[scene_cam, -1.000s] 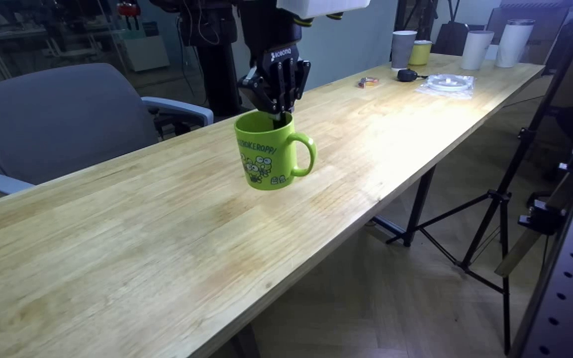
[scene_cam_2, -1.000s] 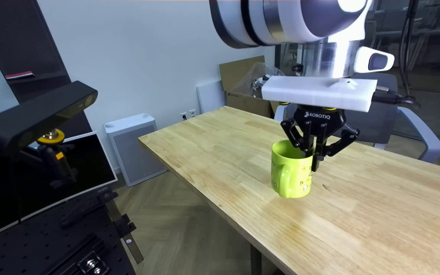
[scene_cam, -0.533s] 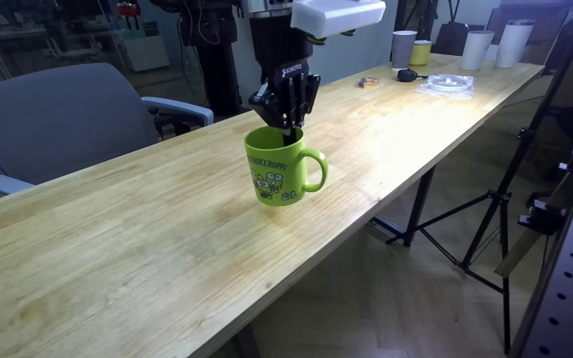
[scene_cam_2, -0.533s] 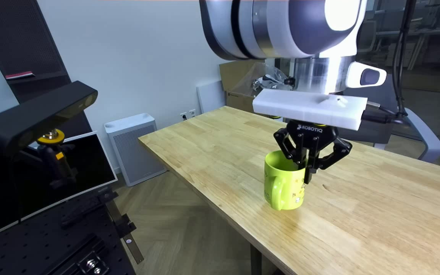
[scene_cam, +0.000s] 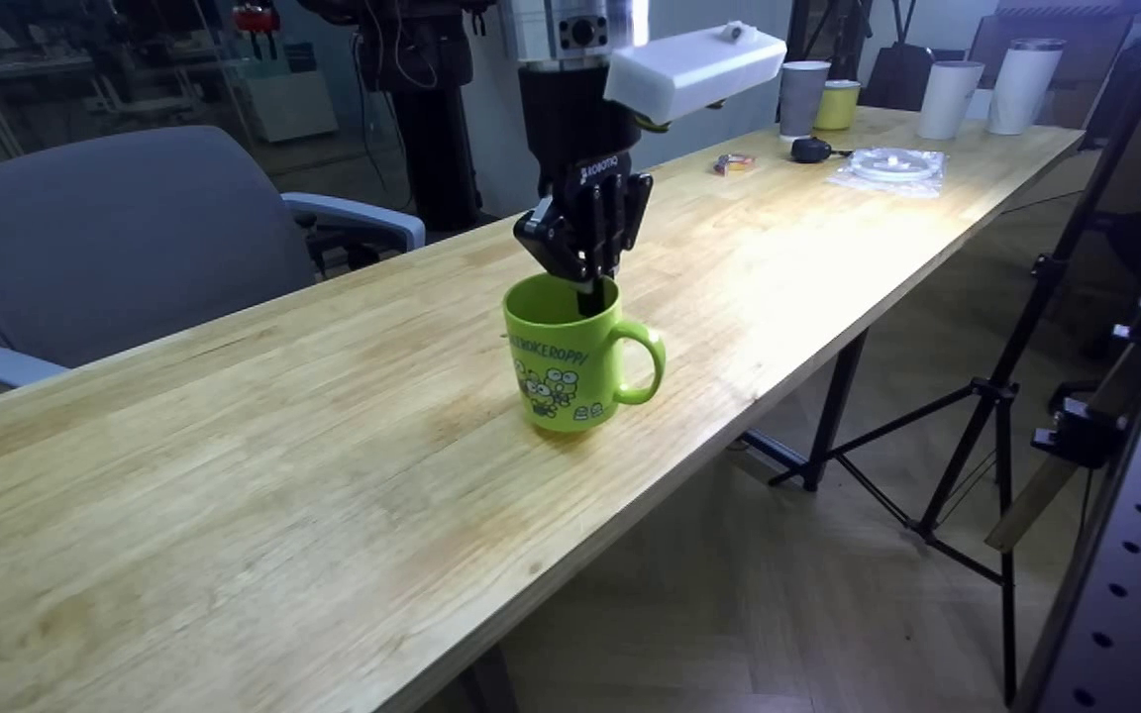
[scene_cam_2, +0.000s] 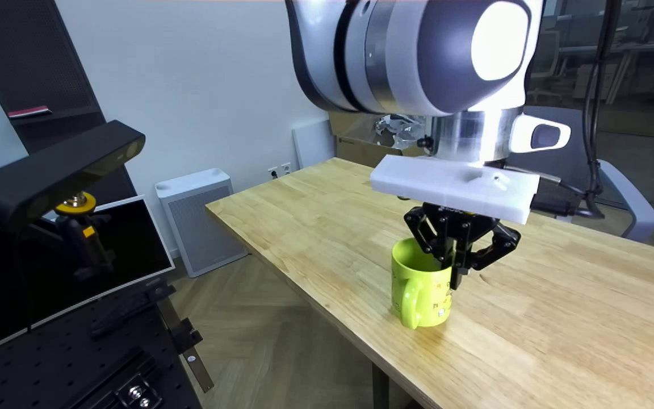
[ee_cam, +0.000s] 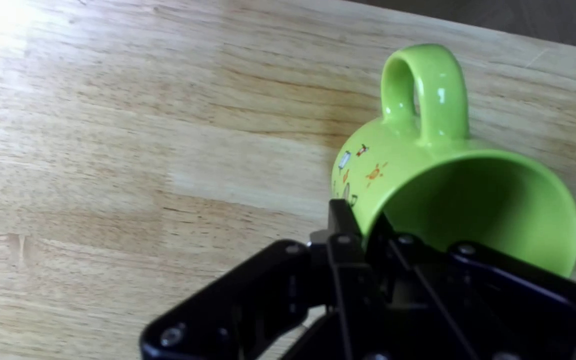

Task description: Move the yellow mug forwards

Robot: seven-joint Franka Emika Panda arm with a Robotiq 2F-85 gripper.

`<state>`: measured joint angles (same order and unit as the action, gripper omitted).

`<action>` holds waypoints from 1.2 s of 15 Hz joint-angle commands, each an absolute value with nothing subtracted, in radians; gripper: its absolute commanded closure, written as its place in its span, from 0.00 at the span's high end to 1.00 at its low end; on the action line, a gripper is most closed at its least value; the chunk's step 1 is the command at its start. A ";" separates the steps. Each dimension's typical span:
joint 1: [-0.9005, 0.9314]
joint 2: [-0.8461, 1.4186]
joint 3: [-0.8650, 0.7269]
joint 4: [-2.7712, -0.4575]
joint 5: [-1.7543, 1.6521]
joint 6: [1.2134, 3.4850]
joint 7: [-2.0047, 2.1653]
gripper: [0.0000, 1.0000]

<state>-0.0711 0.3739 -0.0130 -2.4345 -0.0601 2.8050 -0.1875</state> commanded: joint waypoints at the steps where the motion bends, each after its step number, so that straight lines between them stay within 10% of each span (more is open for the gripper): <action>1: -0.066 0.364 -0.030 -2.452 -0.081 2.857 -0.172 0.02; 13: -0.062 0.396 -0.056 -2.442 -0.083 2.905 -0.159 0.02; 15: -0.062 0.400 -0.062 -2.439 -0.083 2.903 -0.156 0.35; 18: -0.060 0.404 -0.071 -2.428 -0.083 2.889 -0.150 0.45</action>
<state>-0.0708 0.4122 -0.0546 -2.4370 -0.0615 2.8945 -0.1860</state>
